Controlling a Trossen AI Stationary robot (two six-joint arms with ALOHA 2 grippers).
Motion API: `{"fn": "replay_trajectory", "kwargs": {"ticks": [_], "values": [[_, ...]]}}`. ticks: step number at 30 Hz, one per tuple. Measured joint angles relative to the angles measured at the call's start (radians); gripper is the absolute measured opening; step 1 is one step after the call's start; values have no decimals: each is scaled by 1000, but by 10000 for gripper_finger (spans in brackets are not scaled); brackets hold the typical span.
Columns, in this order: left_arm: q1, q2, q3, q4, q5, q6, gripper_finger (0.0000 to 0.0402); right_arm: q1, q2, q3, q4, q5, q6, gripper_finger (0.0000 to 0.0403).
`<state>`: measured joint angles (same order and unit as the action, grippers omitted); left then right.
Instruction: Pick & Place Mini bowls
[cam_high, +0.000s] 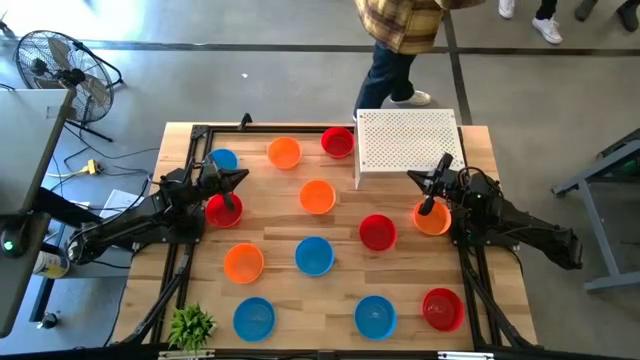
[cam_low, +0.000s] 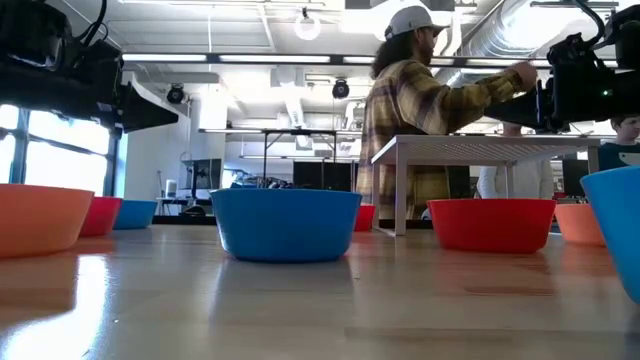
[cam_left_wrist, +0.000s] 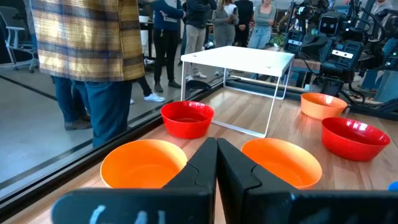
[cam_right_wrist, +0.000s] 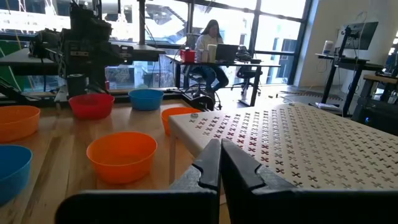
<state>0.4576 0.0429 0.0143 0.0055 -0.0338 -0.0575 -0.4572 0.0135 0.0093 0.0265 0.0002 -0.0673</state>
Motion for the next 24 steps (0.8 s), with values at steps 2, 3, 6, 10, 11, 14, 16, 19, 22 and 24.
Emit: {"fn": "replay_trajectory", "kwargs": {"ticks": [2, 3, 6, 10, 11, 14, 16, 19, 22, 24], "values": [[0, 0, 0, 0, 0, 0, 1, 0, 0, 0, 0, 0, 0, 0], [0, 0, 0, 0, 0, 0, 1, 0, 0, 0, 0, 0, 0, 0], [0, 0, 0, 0, 0, 0, 1, 0, 0, 0, 0, 0, 0, 0], [0, 0, 0, 0, 0, 0, 1, 0, 0, 0, 0, 0, 0, 0], [0, 0, 0, 0, 0, 0, 1, 0, 0, 0, 0, 0, 0, 0], [0, 0, 0, 0, 0, 0, 1, 0, 0, 0, 0, 0, 0, 0], [0, 0, 0, 0, 0, 0, 1, 0, 0, 0, 0, 0, 0, 0], [0, 0, 0, 0, 0, 0, 1, 0, 0, 0, 0, 0, 0, 0], [0, 0, 0, 0, 0, 0, 1, 0, 0, 0, 0, 0, 0, 0], [0, 0, 0, 0, 0, 0, 1, 0, 0, 0, 1, 3, -24, 0]]}}
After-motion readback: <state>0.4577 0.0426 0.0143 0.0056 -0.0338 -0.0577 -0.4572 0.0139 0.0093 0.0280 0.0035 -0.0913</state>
